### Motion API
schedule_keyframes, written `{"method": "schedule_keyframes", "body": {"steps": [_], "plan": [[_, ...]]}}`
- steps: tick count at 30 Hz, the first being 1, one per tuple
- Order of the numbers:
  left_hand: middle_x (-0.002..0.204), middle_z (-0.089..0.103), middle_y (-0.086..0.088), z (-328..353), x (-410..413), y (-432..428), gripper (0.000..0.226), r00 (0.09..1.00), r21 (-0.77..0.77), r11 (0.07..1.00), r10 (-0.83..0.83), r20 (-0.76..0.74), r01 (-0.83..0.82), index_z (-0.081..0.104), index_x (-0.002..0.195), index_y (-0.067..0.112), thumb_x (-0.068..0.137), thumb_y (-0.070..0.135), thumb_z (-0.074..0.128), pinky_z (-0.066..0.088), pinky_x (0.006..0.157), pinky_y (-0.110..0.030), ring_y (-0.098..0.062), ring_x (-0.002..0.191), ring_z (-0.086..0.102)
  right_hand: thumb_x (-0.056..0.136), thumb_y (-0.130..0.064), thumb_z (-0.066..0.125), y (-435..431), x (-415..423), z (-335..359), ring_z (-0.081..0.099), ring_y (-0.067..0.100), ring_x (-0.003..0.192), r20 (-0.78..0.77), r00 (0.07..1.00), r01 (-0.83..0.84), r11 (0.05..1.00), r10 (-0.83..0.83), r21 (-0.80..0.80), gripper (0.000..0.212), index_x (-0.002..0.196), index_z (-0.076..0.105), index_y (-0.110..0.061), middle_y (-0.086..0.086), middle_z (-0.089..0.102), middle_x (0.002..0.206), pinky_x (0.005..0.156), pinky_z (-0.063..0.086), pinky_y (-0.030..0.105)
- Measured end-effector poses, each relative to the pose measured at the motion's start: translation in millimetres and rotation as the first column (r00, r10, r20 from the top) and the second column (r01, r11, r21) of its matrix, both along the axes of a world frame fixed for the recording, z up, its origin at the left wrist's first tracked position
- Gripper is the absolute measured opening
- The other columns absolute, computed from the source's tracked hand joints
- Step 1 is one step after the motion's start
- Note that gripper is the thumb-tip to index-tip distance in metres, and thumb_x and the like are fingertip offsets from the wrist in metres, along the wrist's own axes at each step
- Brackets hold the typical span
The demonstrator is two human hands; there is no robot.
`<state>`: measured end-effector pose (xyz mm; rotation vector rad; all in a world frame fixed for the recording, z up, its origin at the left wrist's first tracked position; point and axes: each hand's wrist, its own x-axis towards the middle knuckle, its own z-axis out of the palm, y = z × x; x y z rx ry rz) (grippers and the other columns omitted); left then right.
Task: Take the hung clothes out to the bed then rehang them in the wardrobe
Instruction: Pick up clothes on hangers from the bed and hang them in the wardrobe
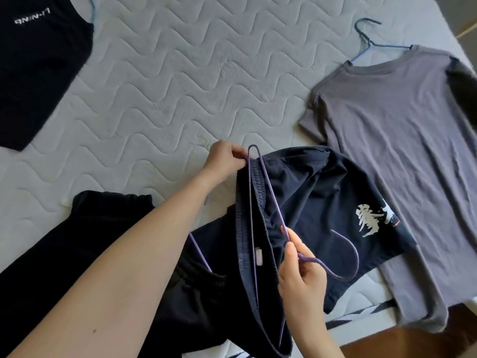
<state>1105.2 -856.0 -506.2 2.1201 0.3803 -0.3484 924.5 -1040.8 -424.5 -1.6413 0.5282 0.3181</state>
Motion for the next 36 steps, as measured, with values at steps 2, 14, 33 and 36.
{"method": "schedule_keyframes", "body": {"steps": [2, 14, 33, 36], "plan": [[0.076, 0.072, 0.001, 21.9, 11.3, 3.0, 0.025, 0.999, 0.018, 0.999, -0.039, 0.016, 0.039, 0.080, 0.089, 0.012, 0.071, -0.001, 0.067, 0.040, 0.062, -0.002, 0.012, 0.059, 0.059, 0.093, -0.031, 0.048, -1.8, -1.1, 15.7, 0.044, -0.006, 0.060, 0.013, 1.000, 0.018, 1.000, -0.018, -0.018, 0.033, 0.115, 0.067, -0.046, -0.023, 0.052, 0.055, 0.064, 0.032, 0.020], [0.076, 0.075, -0.002, 107.5, 63.2, -18.8, 0.018, 0.986, 0.131, 0.987, -0.107, 0.131, 0.090, 0.080, 0.082, 0.012, 0.067, 0.007, 0.073, 0.035, 0.053, 0.004, 0.000, 0.060, 0.057, 0.099, -0.013, 0.046, -5.6, 12.0, 87.3, 0.035, 0.009, 0.053, 0.033, 0.999, -0.018, 0.995, 0.021, -0.097, 0.038, 0.113, 0.066, -0.041, 0.011, 0.037, 0.053, 0.046, 0.029, 0.010], [0.090, 0.061, 0.001, 57.9, -110.1, 49.1, 0.023, 0.815, 0.130, 0.826, 0.562, -0.140, -0.548, 0.059, 0.100, 0.007, 0.082, 0.019, 0.067, 0.042, 0.071, -0.025, -0.022, 0.092, 0.062, 0.097, -0.030, 0.045, 14.3, 69.6, 36.3, 0.026, 0.021, 0.054, 0.086, 0.990, 0.130, 0.975, -0.116, -0.179, 0.022, 0.085, 0.063, -0.028, 0.006, 0.028, 0.058, 0.050, 0.027, 0.036], [0.112, 0.059, -0.015, 16.3, -149.6, 51.0, 0.044, 0.682, 0.210, 0.800, 0.592, -0.430, -0.562, 0.054, 0.114, -0.003, 0.084, 0.028, 0.060, 0.041, 0.071, -0.031, -0.031, 0.096, 0.059, 0.097, -0.032, 0.047, 22.6, 66.2, 30.4, 0.023, 0.016, 0.049, 0.051, 0.992, 0.119, 0.989, -0.115, -0.084, 0.022, 0.076, 0.051, -0.028, 0.000, 0.026, 0.056, 0.046, 0.023, 0.032]]}}
